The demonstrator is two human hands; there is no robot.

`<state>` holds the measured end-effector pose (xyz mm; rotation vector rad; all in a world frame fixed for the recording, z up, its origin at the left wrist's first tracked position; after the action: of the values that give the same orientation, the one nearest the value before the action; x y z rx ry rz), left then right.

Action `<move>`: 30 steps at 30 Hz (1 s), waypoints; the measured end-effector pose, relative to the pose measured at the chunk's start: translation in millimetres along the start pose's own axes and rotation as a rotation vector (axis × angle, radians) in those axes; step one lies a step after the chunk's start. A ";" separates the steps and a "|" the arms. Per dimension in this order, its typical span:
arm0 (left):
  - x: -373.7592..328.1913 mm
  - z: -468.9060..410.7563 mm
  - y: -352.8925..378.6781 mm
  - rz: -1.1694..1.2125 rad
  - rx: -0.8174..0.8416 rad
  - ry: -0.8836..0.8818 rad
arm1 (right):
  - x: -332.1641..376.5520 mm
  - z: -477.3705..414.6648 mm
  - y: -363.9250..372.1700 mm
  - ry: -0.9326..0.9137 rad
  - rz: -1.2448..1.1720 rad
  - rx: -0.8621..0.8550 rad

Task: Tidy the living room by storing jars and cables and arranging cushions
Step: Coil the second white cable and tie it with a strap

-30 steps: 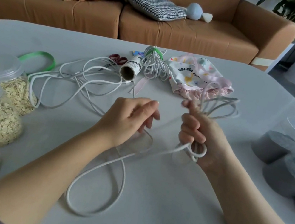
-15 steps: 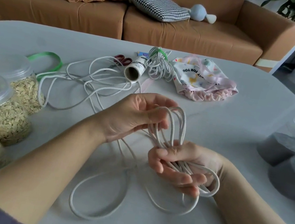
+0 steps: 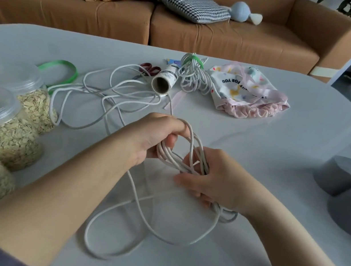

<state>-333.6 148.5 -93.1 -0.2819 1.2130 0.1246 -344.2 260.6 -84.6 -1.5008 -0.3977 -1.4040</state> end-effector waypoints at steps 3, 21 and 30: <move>-6.7 -1.7 0.4 0.086 -0.017 0.030 | 1.9 -0.3 -0.4 -0.042 -0.016 -0.016; -59.2 38.6 -9.1 -1.049 -0.312 0.931 | -42.1 -3.2 -83.5 -0.042 -1.636 -0.305; -69.5 41.6 -37.1 -0.864 -0.466 0.947 | -19.6 5.2 -9.8 0.204 -1.032 0.144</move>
<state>-311.1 128.4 -9.2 -1.3540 1.8680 -0.5466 -354.3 276.6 -96.9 -1.0138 -1.2225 -2.2206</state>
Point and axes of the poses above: each hand's wrist, its own z-axis away from the middle knuckle, its own y-axis out of the palm, x = y × z, the point moved 10 cm from there along -z, towards the middle knuckle, and after that the axes turned 4 degrees about -z, right-handed, at the moved point
